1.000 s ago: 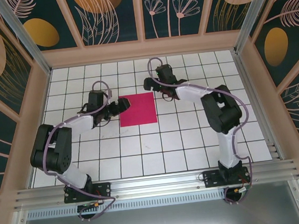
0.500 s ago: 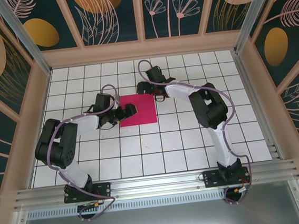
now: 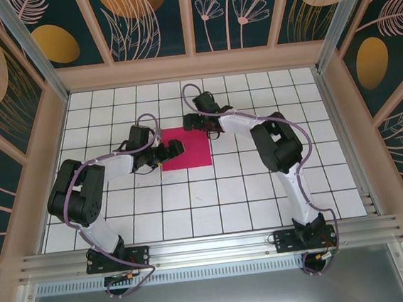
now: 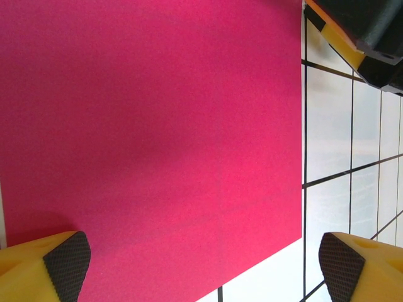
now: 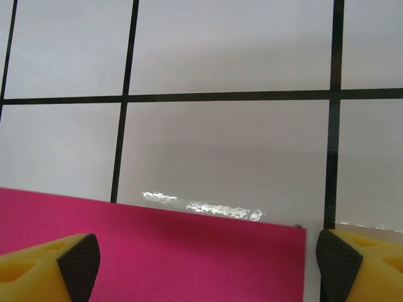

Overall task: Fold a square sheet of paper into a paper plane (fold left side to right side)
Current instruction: Pick up the square sheet of paper from the center of the table.

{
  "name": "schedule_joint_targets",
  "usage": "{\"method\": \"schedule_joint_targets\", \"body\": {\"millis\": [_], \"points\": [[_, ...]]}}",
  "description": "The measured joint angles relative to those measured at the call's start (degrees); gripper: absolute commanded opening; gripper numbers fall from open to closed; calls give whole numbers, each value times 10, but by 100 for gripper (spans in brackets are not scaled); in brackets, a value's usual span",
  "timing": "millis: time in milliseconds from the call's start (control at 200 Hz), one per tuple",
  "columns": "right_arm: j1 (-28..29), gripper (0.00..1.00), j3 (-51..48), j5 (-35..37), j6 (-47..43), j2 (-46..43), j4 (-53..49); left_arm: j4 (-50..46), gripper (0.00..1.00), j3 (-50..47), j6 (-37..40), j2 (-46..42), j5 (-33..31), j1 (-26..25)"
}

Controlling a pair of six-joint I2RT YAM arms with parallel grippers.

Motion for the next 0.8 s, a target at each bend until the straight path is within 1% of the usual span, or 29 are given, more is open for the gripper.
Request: {"method": "schedule_joint_targets", "body": {"millis": [400, 570, 721, 801], "points": [[21, 90, 1, 0, -14, 0, -11, -4, 96, 3, 0, 2, 0, 0], [24, 80, 1, -10, -17, 0, -15, -4, 96, 3, 0, 2, 0, 0], [29, 71, 1, -47, -26, -3, -25, -4, 96, 3, 0, 1, -1, 0], [34, 63, -2, -67, -27, -4, -28, -4, 96, 3, 0, 0, -3, 0]]}}
